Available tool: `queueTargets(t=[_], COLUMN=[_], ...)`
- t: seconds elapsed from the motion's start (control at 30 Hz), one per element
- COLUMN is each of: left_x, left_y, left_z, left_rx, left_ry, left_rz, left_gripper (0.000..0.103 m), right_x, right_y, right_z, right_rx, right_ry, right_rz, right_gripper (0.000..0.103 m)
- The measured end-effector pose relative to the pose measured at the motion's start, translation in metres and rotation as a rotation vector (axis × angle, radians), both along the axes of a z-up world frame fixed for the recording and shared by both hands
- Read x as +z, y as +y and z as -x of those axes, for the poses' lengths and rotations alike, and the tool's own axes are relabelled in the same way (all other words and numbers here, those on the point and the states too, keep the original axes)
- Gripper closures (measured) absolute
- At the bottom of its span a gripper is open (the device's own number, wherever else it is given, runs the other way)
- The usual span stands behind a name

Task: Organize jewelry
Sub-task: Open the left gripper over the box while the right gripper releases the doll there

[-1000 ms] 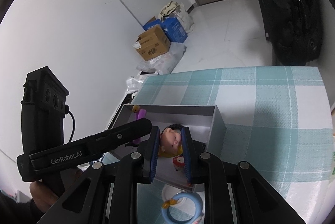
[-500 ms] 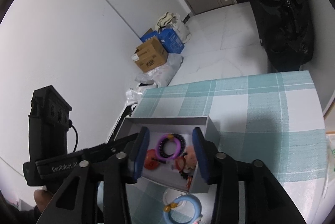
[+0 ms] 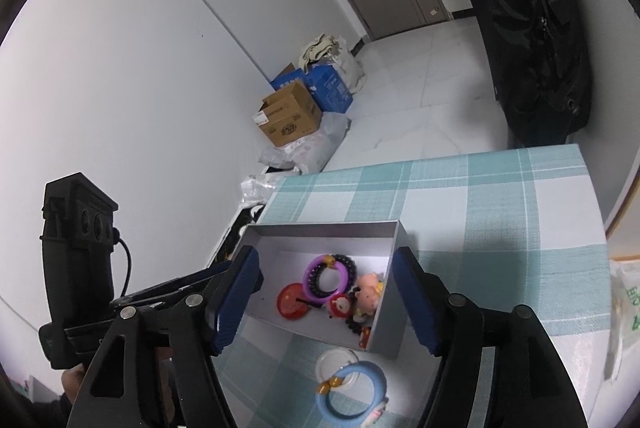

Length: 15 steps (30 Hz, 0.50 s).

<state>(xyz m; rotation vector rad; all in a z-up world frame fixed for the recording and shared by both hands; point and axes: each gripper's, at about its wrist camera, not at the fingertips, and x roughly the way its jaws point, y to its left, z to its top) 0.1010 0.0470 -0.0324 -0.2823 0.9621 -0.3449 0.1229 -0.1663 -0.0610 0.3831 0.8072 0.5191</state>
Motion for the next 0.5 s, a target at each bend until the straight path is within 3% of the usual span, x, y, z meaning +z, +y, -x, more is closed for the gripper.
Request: queueTargets(t=[0.33, 0.5], left_x=[0.001, 0.005], left_y=[0.005, 0.004], left_z=[0.019, 0.031], left_rx=[0.001, 0.004], left_ry=[-0.042, -0.081], left_rz=[-0.011, -0.045], left_gripper=[0.035, 0.027], right_x=[-0.002, -0.003], right_y=[-0.006, -0.006], right_z=[0.022, 0.037], right_rx=[-0.010, 0.001], right_ry=[-0.023, -0.037], right_rz=[0.063, 0.112], right_gripper=[0.021, 0.018])
